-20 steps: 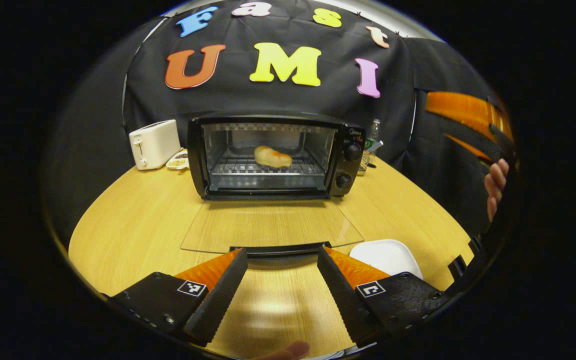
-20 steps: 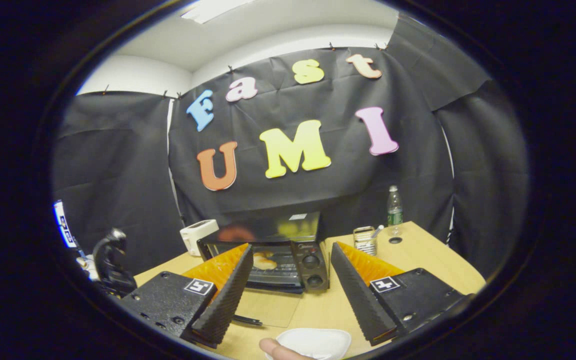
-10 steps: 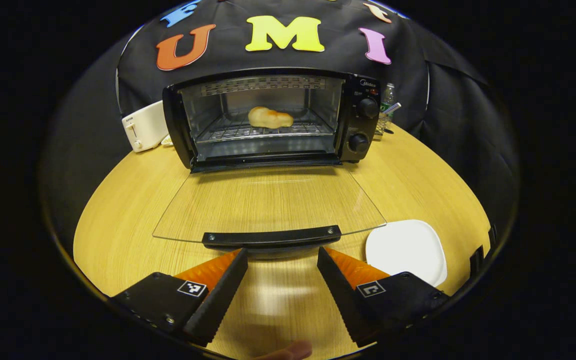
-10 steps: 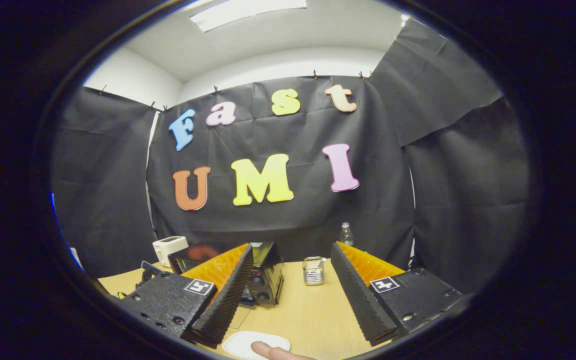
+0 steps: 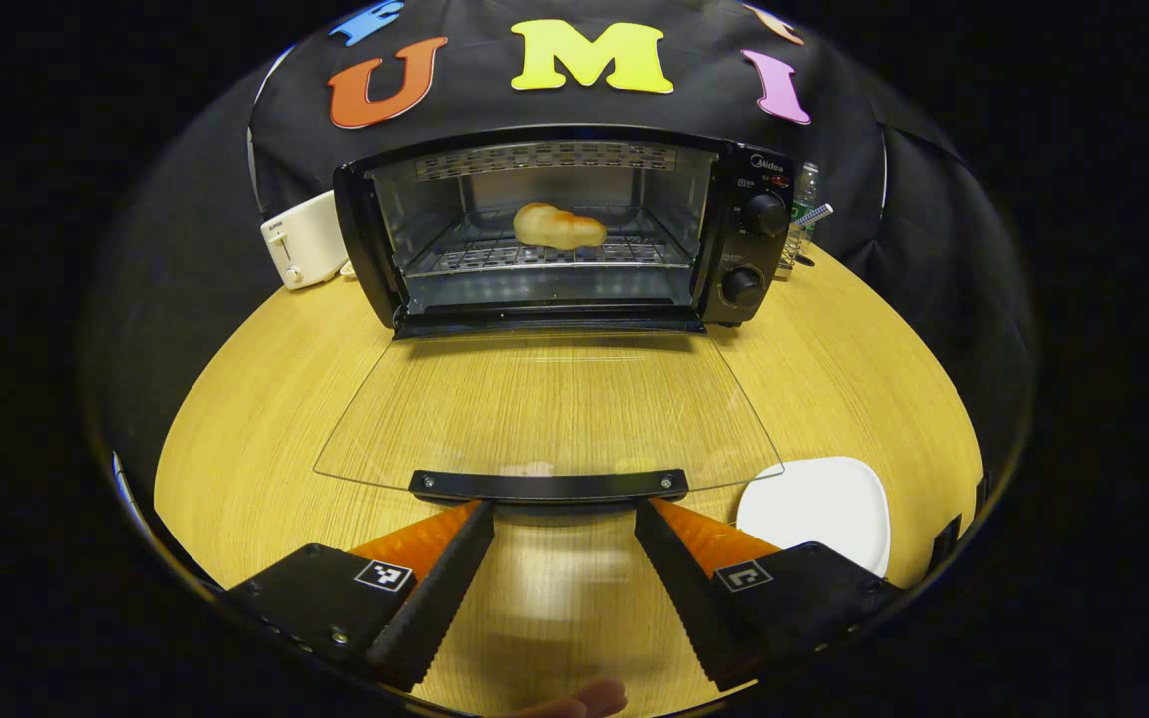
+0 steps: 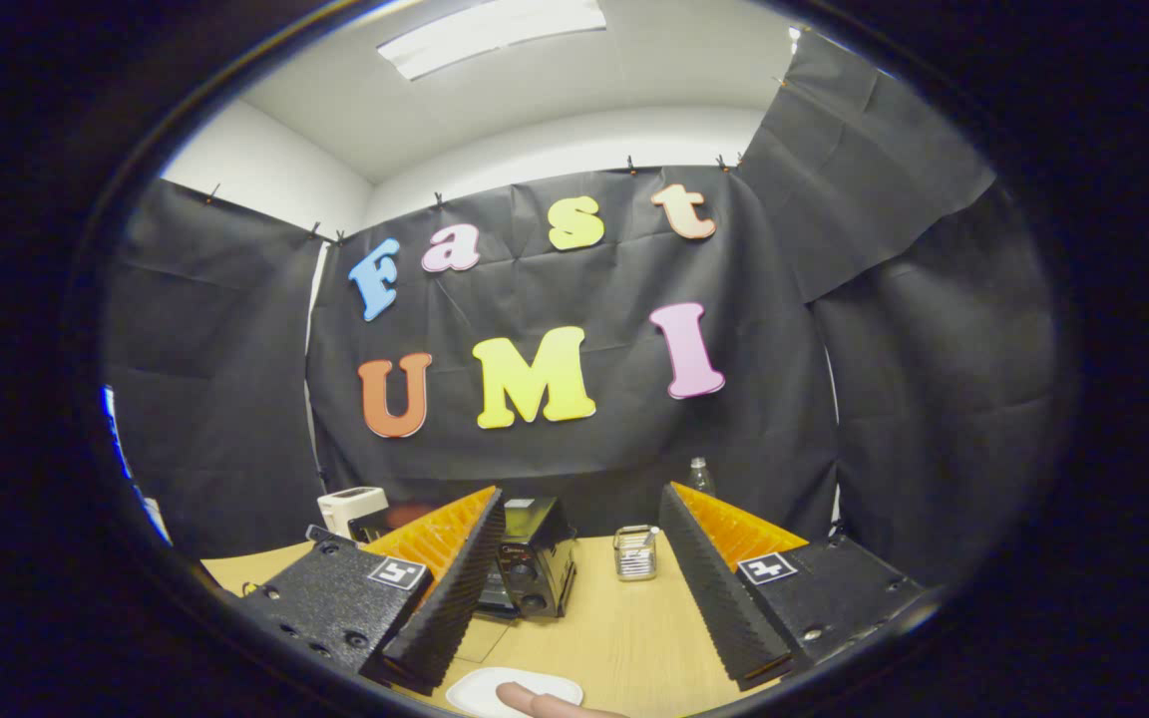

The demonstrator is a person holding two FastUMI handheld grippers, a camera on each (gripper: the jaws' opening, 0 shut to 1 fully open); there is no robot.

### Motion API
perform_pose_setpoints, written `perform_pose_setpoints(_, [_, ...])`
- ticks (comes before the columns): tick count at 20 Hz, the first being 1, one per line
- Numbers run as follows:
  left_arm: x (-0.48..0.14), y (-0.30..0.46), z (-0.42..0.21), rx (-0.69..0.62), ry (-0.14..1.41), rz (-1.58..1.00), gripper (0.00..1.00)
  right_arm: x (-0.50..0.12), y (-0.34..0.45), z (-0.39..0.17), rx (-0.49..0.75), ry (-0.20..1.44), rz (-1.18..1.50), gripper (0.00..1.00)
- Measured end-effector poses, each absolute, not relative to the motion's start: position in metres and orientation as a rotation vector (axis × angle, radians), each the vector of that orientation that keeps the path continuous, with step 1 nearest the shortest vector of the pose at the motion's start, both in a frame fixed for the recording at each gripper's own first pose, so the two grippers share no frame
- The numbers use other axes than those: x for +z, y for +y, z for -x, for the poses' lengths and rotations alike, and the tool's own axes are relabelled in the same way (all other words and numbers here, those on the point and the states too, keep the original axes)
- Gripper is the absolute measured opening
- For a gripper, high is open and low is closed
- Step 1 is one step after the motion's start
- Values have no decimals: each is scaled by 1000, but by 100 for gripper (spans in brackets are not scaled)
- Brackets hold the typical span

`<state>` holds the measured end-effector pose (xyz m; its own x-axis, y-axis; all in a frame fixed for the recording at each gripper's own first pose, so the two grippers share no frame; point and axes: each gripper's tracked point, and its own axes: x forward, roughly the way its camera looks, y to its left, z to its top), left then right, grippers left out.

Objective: Open the electric oven with the left hand, put the food in, and close the electric oven.

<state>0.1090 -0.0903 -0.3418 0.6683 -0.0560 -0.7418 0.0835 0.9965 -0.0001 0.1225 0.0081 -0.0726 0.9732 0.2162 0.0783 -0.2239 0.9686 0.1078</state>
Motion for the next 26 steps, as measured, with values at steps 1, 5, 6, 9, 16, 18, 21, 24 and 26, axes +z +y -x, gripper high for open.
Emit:
perform_pose_setpoints(1, [-341,-91,-109,-77,830,-31,94,-75,8,-123,222,-58,-121,93])
perform_pose_setpoints(5, [-333,-92,-109,-63,798,-31,94,-79,7,-127,227,-52,-129,93])
perform_pose_setpoints(6, [-330,-92,-109,-57,789,-33,94,-79,8,-127,228,-53,-131,93])
perform_pose_setpoints(9, [-314,-94,-112,-48,746,-62,94,-80,6,-130,227,-50,-129,93])
perform_pose_setpoints(16, [-277,-98,-129,-70,669,-62,93,-84,4,-134,212,-29,-119,93])
perform_pose_setpoints(18, [-265,-99,-137,-71,644,-69,93,-84,3,-134,201,-27,-122,93])
perform_pose_setpoints(21, [-249,-98,-151,-63,625,-69,94,-89,5,-133,209,-2,-126,93])
perform_pose_setpoints(24, [-231,-97,-166,-60,571,-98,97,-93,6,-131,202,30,-102,93])
perform_pose_setpoints(26, [-221,-98,-176,-75,553,-104,96,-89,8,-129,201,31,-100,93])
